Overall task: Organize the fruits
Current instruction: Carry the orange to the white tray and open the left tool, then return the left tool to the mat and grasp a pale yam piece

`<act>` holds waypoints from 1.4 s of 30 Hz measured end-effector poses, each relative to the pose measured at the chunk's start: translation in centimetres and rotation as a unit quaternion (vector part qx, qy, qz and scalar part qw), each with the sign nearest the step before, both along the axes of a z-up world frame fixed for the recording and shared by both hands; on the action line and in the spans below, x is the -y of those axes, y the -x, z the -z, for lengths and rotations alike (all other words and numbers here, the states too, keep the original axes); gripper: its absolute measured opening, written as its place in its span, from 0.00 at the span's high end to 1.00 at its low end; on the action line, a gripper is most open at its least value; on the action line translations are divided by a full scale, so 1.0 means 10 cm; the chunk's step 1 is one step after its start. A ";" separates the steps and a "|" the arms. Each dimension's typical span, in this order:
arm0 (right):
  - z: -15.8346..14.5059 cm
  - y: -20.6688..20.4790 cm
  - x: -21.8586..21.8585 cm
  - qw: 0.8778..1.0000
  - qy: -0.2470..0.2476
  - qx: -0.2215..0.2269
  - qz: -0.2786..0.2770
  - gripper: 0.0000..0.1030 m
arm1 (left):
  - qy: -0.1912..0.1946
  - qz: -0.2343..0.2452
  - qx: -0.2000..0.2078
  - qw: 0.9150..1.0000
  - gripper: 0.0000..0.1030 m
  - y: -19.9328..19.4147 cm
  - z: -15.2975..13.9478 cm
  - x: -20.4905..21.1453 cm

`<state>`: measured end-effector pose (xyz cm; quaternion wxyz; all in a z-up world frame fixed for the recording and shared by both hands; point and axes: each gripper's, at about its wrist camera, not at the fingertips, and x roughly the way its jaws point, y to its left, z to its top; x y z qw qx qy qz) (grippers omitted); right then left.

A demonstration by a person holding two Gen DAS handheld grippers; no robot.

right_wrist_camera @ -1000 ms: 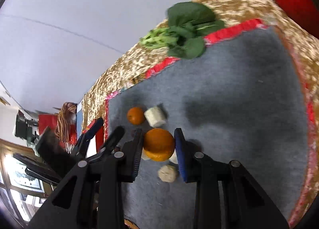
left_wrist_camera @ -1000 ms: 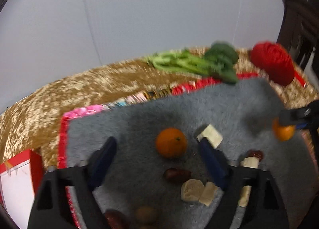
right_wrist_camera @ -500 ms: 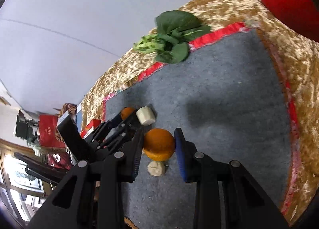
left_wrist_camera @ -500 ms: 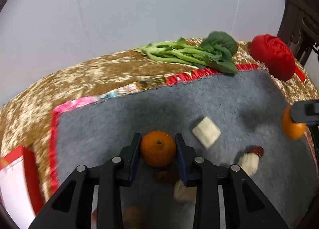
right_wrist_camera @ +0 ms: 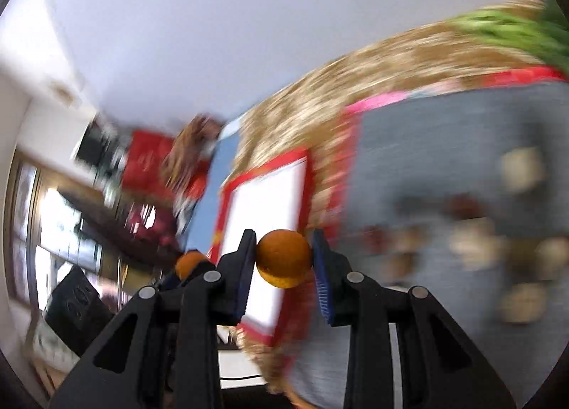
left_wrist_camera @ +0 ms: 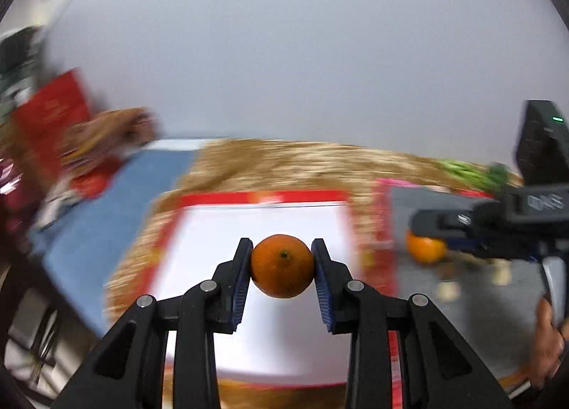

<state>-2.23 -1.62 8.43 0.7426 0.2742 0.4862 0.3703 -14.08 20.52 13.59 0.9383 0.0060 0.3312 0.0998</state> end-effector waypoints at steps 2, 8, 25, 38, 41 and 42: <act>-0.01 0.12 -0.45 0.999 -0.014 0.013 -0.042 0.68 | 0.000 -0.040 -0.011 0.999 0.68 0.06 0.06 -0.32; 0.17 0.45 -1.45 0.992 0.010 0.023 -0.123 0.68 | 0.013 -0.100 -0.068 0.993 0.68 -0.04 0.28 -0.72; 0.44 0.34 -1.69 0.995 0.040 0.016 -0.093 0.32 | -0.025 -0.150 -0.107 0.983 0.35 -0.11 0.45 -0.78; -0.07 0.23 -0.30 0.996 0.059 0.065 0.036 0.27 | -0.023 -0.018 -0.026 0.999 0.22 -0.43 0.19 0.16; -0.16 0.24 0.26 0.992 0.070 0.064 0.086 0.26 | -0.013 0.052 -0.030 0.998 0.22 -0.55 0.23 0.51; -0.20 0.26 0.52 0.990 0.073 0.062 0.108 0.25 | -0.011 0.075 -0.034 0.997 0.22 -0.59 0.25 0.62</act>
